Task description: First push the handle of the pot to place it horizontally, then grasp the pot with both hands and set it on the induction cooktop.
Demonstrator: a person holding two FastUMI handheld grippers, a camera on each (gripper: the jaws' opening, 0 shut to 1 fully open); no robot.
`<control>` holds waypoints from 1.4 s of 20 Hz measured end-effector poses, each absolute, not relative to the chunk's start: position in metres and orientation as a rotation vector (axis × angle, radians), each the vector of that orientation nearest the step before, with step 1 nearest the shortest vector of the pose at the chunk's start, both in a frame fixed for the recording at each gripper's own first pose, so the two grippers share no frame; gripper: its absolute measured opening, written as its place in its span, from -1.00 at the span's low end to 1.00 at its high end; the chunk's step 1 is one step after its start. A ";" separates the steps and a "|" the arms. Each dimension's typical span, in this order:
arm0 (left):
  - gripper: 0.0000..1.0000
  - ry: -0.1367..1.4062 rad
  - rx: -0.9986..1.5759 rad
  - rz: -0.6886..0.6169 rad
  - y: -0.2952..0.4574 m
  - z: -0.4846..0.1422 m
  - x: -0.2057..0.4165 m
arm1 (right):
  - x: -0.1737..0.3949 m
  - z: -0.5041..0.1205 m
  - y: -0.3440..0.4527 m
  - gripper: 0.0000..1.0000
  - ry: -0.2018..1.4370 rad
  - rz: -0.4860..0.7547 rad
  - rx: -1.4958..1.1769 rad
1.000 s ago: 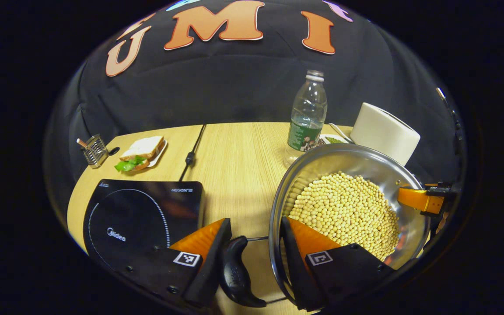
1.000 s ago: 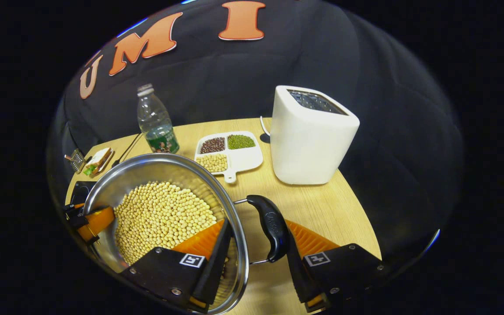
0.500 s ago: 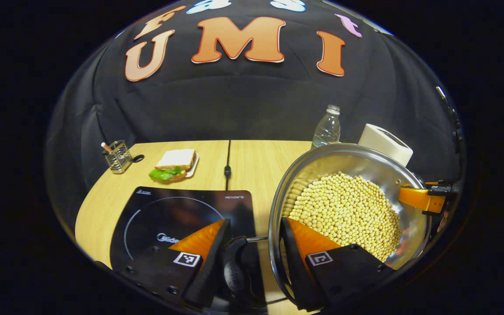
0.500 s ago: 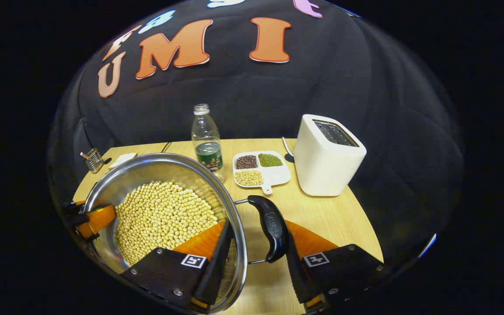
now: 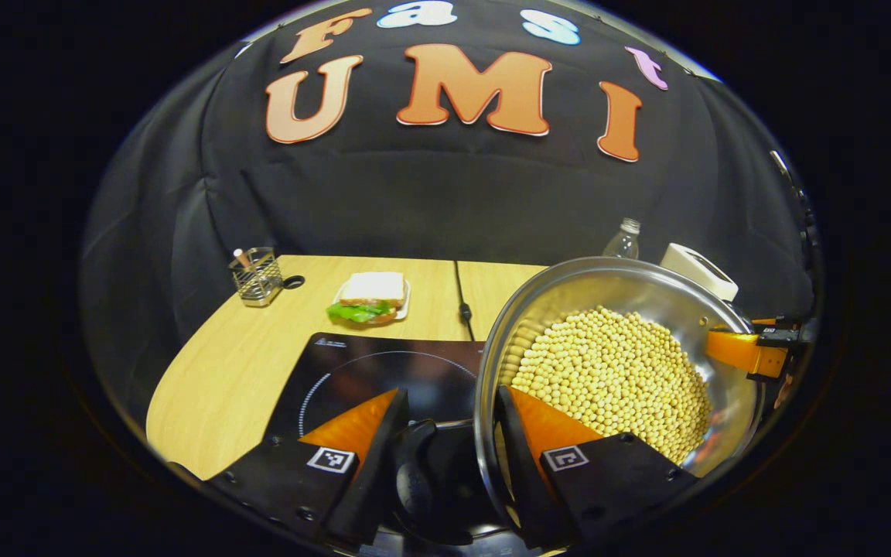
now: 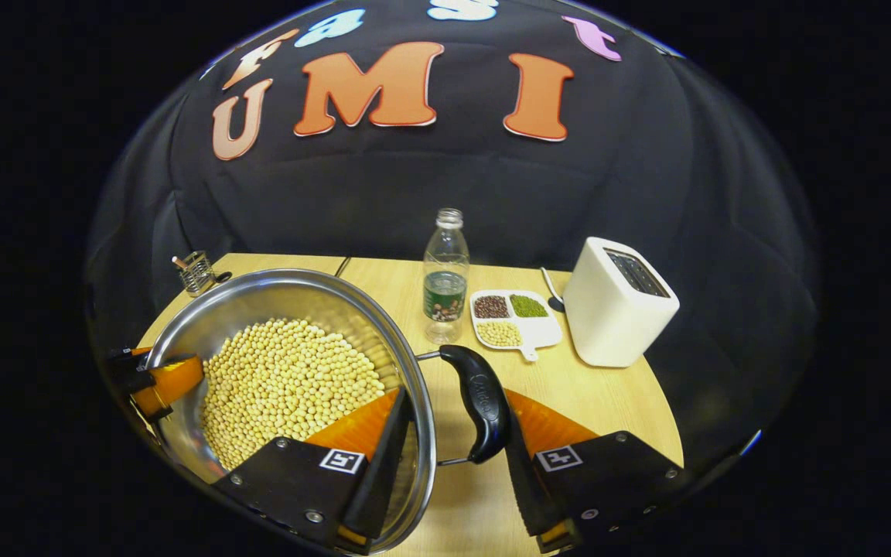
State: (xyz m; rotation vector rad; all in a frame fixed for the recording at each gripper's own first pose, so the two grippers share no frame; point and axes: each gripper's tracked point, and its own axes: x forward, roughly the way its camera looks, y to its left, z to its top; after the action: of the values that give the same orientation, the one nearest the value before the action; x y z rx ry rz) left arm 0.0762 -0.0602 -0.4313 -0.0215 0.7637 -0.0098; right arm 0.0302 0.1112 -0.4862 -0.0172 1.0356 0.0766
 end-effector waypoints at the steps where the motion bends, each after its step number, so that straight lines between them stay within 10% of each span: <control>1: 0.48 0.759 -0.025 0.000 -0.050 -0.429 0.076 | 0.031 -0.484 0.120 0.32 1.032 0.086 -0.014; 28: 0.48 0.768 0.002 0.102 0.114 -0.404 0.061 | 0.030 -0.477 0.283 0.33 1.015 0.246 -0.022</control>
State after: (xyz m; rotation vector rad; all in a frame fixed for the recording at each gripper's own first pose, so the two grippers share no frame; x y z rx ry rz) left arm 0.0610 0.1138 -0.4043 0.0018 0.7681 0.1024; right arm 0.0297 0.2826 -0.4774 -0.0224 1.0152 0.2462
